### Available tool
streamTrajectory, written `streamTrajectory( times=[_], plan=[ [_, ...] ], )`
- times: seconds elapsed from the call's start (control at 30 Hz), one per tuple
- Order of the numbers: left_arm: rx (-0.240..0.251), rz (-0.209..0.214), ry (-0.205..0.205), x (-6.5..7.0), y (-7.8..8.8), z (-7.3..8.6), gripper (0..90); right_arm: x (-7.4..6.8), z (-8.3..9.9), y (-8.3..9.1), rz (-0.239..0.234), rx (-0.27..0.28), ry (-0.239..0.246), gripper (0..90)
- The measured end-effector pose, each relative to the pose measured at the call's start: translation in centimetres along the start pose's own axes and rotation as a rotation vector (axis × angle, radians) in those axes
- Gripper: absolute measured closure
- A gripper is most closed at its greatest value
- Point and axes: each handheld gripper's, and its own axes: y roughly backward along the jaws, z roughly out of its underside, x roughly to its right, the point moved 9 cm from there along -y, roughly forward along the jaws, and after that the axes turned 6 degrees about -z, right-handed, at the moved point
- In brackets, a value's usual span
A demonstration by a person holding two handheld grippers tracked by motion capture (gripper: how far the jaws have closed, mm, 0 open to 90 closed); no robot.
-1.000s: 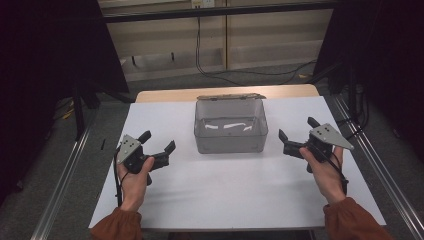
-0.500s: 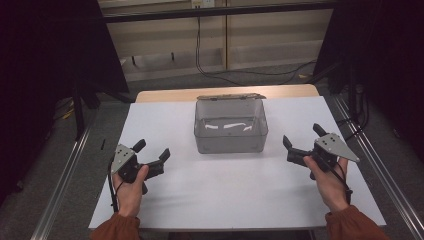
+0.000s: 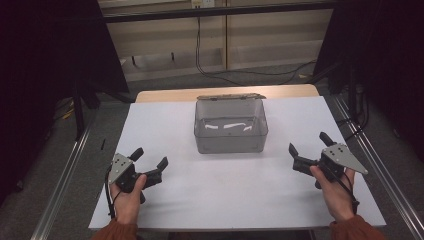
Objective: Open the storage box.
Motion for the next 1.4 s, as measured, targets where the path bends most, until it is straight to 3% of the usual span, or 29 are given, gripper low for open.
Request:
streamTrajectory(
  times=[0.27,0.57,0.7,0.8,1.03,1.13,1.23,1.4],
  plan=[
    [0.001,-0.010,-0.012,0.2,0.8,0.5,2.8,0.0,0.9,1.3,0.006,0.004,-0.009,0.0],
    [0.004,-0.011,0.008,0.6,2.0,1.1,2.8,0.3,2.3,3.0,0.031,-0.016,-0.021,0.0],
    [-0.001,-0.019,-0.011,0.8,2.2,1.4,2.8,0.2,2.5,3.6,0.026,-0.021,-0.029,0.0],
    [-0.020,0.000,-0.009,1.1,2.4,1.8,2.8,0.2,2.7,4.1,0.023,-0.027,-0.036,0.0],
    [-0.028,-0.056,0.024,0.1,2.8,2.5,2.7,0.1,3.7,5.4,0.014,-0.060,-0.033,1.0],
    [-0.049,-0.073,0.028,-0.3,2.6,2.8,2.7,0.1,4.1,5.4,0.006,-0.078,-0.039,1.0],
    [-0.042,-0.061,0.036,-0.1,2.5,2.7,2.7,0.1,4.4,4.8,0.006,-0.091,-0.054,0.2],
    [-0.025,-0.074,0.049,-0.4,2.4,2.3,2.7,-0.3,4.1,4.3,-0.002,-0.070,-0.057,0.1]
  ],
)
